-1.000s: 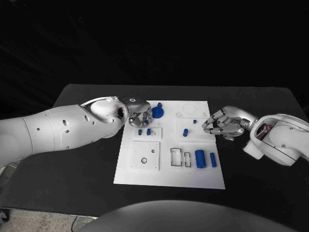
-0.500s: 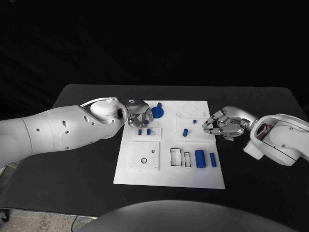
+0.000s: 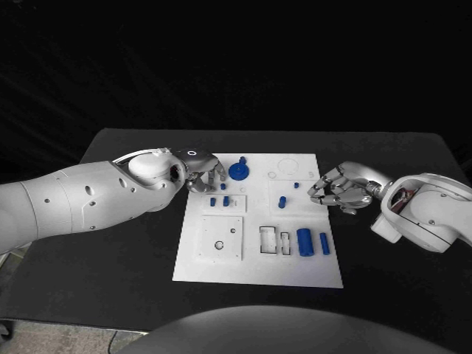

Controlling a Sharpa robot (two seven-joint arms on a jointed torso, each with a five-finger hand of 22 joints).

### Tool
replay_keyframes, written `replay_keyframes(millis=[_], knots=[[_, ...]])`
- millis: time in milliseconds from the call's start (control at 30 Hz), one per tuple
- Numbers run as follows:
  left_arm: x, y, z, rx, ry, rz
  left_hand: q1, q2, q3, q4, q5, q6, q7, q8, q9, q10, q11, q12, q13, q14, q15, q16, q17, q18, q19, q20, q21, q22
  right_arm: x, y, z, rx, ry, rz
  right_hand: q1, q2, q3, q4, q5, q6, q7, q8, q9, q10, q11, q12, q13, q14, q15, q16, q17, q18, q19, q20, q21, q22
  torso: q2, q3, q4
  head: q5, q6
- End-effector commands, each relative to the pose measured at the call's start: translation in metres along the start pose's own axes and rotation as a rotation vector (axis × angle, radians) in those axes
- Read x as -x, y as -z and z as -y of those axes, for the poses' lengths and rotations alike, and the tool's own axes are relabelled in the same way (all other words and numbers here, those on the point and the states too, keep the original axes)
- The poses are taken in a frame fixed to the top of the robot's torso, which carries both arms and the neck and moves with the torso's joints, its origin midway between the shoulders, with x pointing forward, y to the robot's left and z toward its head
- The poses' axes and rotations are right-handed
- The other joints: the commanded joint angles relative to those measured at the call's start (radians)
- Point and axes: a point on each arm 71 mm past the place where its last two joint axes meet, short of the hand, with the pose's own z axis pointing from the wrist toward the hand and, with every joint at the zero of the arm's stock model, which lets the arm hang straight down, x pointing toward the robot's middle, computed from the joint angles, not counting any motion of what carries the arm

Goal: Assemble the parts on the task board

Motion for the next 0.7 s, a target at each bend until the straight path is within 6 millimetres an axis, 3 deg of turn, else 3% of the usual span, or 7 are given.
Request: replay_keyframes(millis=[33,233,333,467,533,567,700], knots=[[0.005,0.004,-0.007,0.004,-0.038,0.08,0.015,-0.01,0.019,0.001,-0.018,0.015,-0.002,0.006,-0.008,-0.013,-0.002,-0.005,0.004,-0.056,0.001,-0.067,-0.092,0.012,-0.023,0.004,-0.032,0.192,0.001,0.002,0.0,0.0,0.001,0.015,0.017,0.004,0.007,-0.001,0.006,0.006,0.002,0.003,-0.001,0.002,-0.007,-0.007,-0.042,-0.006,0.0,-0.004,-0.001,0.006,-0.005,0.001,-0.006,0.08,-0.001,0.0001,-0.0011,-0.005,0.0],[0.009,0.017,-0.034,0.067,-0.036,0.153,0.024,-0.038,0.067,0.011,-0.051,0.049,-0.003,0.016,-0.03,-0.063,-0.011,0.002,0.035,-0.266,0.006,-0.33,-0.391,0.052,-0.166,0.017,-0.244,0.13,0.009,0.004,-0.003,0.004,0.015,0.055,0.02,-0.01,0.014,-0.006,0.009,0.009,0.004,0.003,-0.001,-0.036,-0.005,-0.042,-0.08,-0.019,0.002,-0.027,-0.023,0.012,-0.021,0.002,-0.049,0.071,-0.004,-0.0044,0.0021,-0.009,0.0],[0.011,0.023,-0.046,0.098,0.014,0.19,0.029,-0.046,0.082,0.01,-0.053,0.049,0.002,0.019,-0.043,-0.136,-0.008,0.052,0.087,-0.384,0.026,-0.401,-0.409,0.093,-0.384,0.031,-0.53,0.048,0.015,0.003,-0.011,0.018,0.039,0.073,0.031,-0.023,0.033,-0.009,0.011,0.003,0.01,0.0,-0.003,-0.195,0.0,-0.194,-0.235,-0.042,0.007,-0.064,-0.056,0.02,-0.047,0.006,-0.114,0.058,-0.006,-0.0061,0.0038,-0.008,0.0],[0.014,0.033,-0.057,0.111,0.161,0.247,0.024,-0.046,0.089,0.013,-0.044,0.045,0.024,0.03,-0.05,-0.274,0.013,0.118,0.152,-0.508,0.053,-0.449,-0.41,0.124,-0.599,0.044,-0.801,-0.021,0.024,-0.001,-0.026,0.034,0.092,0.082,0.081,-0.078,0.097,-0.042,0.198,0.02,0.016,0.02,0.008,-0.558,0.008,-0.59,-0.596,-0.081,0.013,-0.131,-0.117,0.028,-0.076,0.005,-0.166,0.052,-0.006,-0.008,0.0055,-0.005,0.0],[0.014,0.039,-0.059,0.103,0.252,0.273,0.024,-0.044,0.089,0.015,-0.034,0.011,0.026,0.023,-0.055,-0.357,0.032,0.127,0.167,-0.605,0.07,-0.489,-0.418,0.118,-0.644,0.048,-0.832,-0.024,0.03,-0.004,-0.035,0.039,0.135,0.079,0.087,-0.097,0.121,-0.052,0.219,0.015,0.018,0.028,0.015,-0.579,0.012,-0.641,-0.633,-0.1,0.012,-0.162,-0.145,0.032,-0.096,0.007,-0.201,0.047,-0.007,-0.0098,0.0051,0.0,0.0],[0.014,0.042,-0.06,0.095,0.302,0.288,0.032,-0.035,0.079,0.015,-0.015,-0.024,0.017,0.022,-0.055,-0.427,0.046,0.154,0.19,-0.687,0.082,-0.517,-0.423,0.112,-0.703,0.051,-0.868,-0.027,0.033,-0.006,-0.04,0.04,0.164,0.075,0.09,-0.109,0.137,-0.059,0.204,0.0,0.019,0.029,0.018,-0.595,0.015,-0.674,-0.658,-0.12,0.011,-0.192,-0.17,0.035,-0.116,0.008,-0.236,0.041,-0.007,-0.0102,0.0042,0.004,0.0],[0.017,0.053,-0.057,0.034,0.501,0.348,0.042,-0.007,-0.029,0.07,0.06,-0.111,0.036,0.072,-0.051,-0.665,0.064,0.297,0.274,-0.89,0.105,-0.573,-0.451,0.098,-0.845,0.057,-0.982,-0.048,0.044,-0.013,-0.06,0.04,0.3,0.062,0.099,-0.14,0.235,-0.077,-0.033,-0.043,0.024,0.041,0.033,-0.631,0.019,-0.768,-0.736,-0.193,0.021,-0.296,-0.26,0.044,-0.186,0.011,-0.31,0.027,-0.011,-0.0133,0.0094,0.008,0.0]])
